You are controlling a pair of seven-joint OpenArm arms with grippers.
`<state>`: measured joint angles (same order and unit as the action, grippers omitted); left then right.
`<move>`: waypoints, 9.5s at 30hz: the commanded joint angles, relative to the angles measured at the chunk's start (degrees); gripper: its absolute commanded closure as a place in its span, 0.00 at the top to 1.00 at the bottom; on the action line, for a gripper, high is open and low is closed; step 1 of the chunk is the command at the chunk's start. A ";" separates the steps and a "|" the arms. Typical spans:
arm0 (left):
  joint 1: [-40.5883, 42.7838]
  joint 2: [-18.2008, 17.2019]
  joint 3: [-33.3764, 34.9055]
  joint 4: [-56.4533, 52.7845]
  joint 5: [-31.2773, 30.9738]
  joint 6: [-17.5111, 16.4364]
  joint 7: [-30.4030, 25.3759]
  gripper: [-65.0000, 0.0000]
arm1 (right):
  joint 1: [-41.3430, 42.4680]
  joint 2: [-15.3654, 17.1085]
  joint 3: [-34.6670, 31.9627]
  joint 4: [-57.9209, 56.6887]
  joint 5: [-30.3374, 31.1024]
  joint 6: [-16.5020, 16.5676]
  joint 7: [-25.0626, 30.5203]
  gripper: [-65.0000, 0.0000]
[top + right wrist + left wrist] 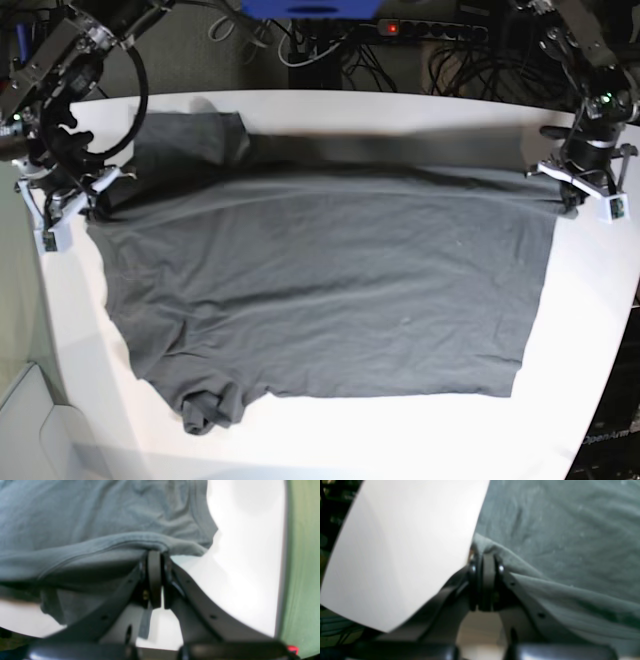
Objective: Layout the t-shirt on the table in an organized manner, then fold the t-shirt properly
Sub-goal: 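Lift the collar edge with both grippers and fold it toward the hem, then lower the folded collar edge onto the shirt with both grippers, then open both grippers to release the folded edge, then grasp the folded edge's corners again with both grippers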
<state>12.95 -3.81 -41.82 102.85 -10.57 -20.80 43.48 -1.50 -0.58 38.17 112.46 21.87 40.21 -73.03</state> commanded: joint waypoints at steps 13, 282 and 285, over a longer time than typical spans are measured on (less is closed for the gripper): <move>-6.66 -0.71 -0.24 -4.08 -0.20 0.27 -1.07 0.00 | 3.83 1.85 -0.24 0.19 0.51 -0.21 1.17 0.00; -20.20 -10.56 10.31 -45.66 -0.29 0.18 -5.73 0.00 | 13.32 11.44 -4.99 -38.49 -13.38 -0.21 30.00 0.55; -20.20 -10.56 10.31 -45.66 -0.29 0.18 -5.99 0.00 | 13.15 11.26 -4.99 -38.84 -13.38 -0.21 30.09 0.55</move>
<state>-8.14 -14.13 -31.62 57.76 -14.68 -22.39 31.94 10.57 9.89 33.19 72.90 7.77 40.03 -44.10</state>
